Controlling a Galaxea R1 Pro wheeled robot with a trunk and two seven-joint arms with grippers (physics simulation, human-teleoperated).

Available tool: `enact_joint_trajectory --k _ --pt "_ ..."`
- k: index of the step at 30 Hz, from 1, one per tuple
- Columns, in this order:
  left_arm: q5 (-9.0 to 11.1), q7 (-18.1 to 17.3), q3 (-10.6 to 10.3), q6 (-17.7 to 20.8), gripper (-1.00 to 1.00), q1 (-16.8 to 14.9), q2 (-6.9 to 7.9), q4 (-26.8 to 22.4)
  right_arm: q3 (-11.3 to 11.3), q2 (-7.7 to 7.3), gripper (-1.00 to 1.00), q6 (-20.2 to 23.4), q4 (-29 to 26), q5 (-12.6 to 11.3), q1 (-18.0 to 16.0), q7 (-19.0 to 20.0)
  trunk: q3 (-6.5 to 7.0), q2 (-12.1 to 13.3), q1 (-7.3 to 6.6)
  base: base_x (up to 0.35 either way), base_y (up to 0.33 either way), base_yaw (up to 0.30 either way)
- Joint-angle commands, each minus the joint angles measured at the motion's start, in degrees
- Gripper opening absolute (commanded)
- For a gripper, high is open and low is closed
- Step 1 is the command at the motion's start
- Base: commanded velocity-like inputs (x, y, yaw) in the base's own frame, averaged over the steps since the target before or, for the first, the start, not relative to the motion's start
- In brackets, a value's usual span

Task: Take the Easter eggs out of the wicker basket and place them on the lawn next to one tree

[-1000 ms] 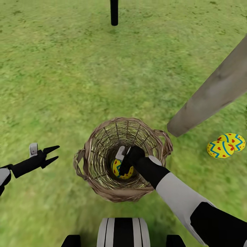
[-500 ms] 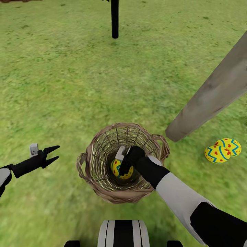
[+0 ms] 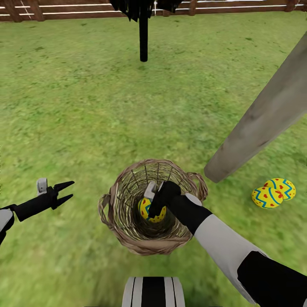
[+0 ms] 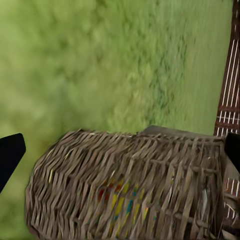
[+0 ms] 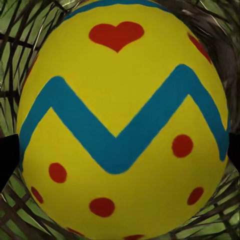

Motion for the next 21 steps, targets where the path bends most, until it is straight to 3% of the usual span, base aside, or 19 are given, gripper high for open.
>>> enact_joint_trajectory --k 1,6,12,19,21 --pt "0.0 -0.1 0.1 0.3 1.0 0.0 0.02 0.0 0.0 -0.02 -1.0 0.1 -0.1 0.6 0.0 0.5 0.19 0.0 -0.03 0.0 0.0 0.0" --pt "0.0 -0.1 0.1 0.3 1.0 0.0 0.01 0.0 -0.3 -0.84 -1.0 0.1 -0.4 0.5 0.0 2.1 1.3 0.1 -0.16 0.0 0.0 0.0" --pt "-0.2 -0.1 0.1 0.3 1.0 0.0 0.02 0.0 -4.1 -4.02 -1.0 0.2 -3.2 0.6 0.0 6.5 2.63 0.1 -0.31 -0.071 0.0 0.0" --pt "-0.2 -0.1 0.1 0.3 1.0 0.0 0.03 0.0 -4.8 -6.17 -1.0 0.2 -6.9 0.4 0.0 10.4 4.18 0.2 -0.5 -0.144 0.0 0.0" --pt "-0.2 -0.1 0.1 0.3 1.0 0.0 0.03 0.0 -8.5 -6.28 -1.0 0.2 -8.1 0.4 0.0 11.6 4.62 0.3 -0.55 -0.003 0.0 0.0"
